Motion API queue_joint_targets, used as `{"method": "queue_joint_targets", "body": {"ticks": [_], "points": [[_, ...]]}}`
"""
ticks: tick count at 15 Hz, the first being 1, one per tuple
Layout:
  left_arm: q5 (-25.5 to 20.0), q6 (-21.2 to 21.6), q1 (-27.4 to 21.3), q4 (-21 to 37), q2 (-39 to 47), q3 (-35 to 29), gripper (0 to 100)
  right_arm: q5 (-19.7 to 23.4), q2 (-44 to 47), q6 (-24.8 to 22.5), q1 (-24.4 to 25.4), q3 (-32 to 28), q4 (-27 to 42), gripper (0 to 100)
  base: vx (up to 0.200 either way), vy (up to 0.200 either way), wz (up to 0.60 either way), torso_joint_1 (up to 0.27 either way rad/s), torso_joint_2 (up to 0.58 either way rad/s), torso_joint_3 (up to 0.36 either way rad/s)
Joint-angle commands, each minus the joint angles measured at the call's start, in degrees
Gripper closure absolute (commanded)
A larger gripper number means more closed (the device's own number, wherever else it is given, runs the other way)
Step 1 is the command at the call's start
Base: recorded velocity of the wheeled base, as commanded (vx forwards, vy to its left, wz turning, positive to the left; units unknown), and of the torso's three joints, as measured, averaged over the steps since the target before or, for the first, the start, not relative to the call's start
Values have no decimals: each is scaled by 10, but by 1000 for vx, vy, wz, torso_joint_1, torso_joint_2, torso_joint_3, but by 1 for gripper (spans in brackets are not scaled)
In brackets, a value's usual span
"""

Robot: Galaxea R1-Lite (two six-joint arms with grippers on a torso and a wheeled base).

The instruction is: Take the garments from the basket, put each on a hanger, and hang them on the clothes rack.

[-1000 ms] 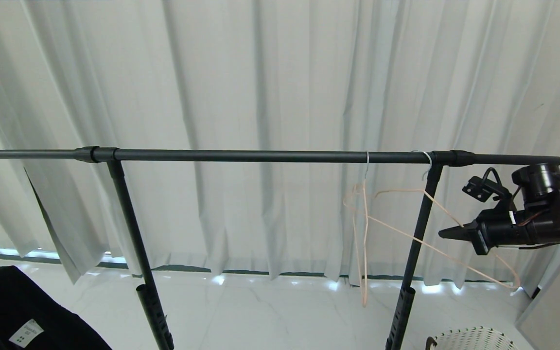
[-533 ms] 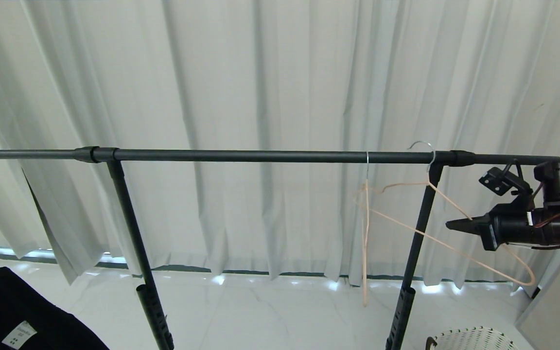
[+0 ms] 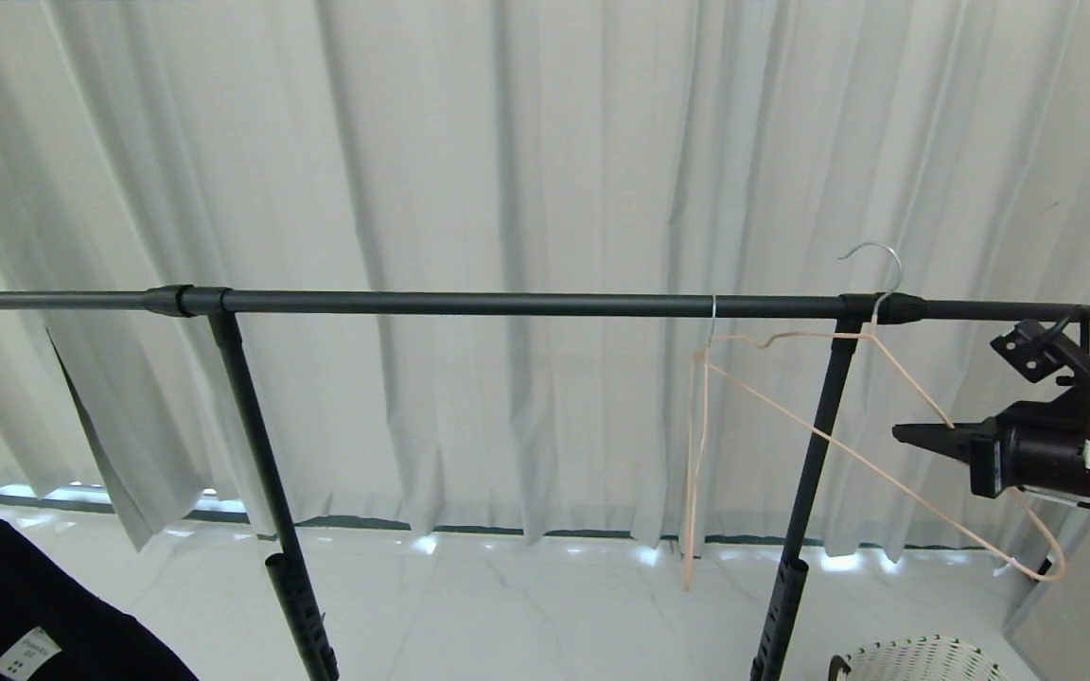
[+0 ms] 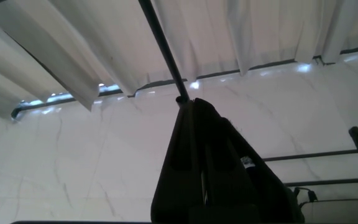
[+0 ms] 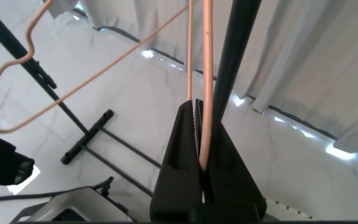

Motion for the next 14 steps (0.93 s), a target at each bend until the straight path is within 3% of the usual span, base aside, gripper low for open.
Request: {"method": "queue_joint_targets", "body": {"ticks": [1,4,6,8,11,14], "points": [[0,0,0,0,0,1,100,0,-37,2,-4,22,-1,100,0,0,0,0,0,0],[0,0,0,0,0,4,100,-2,-88,3,-23,62,-1,100,0,0,0,0,0,0],[25,0,9,0,0,21,100,-5,-125,13,-32,83,0,100,0,0,0,0,0,0],[54,1,9,0,-7,30,100,-45,-167,21,-33,115,1,100,0,0,0,0,0,0],[54,3,10,0,-17,34,100,-102,-218,22,-33,150,6,100,0,0,0,0,0,0],[52,3,10,0,-25,47,100,-112,-321,20,-31,175,100,100,-67,0,0,-1,2,2]]}}
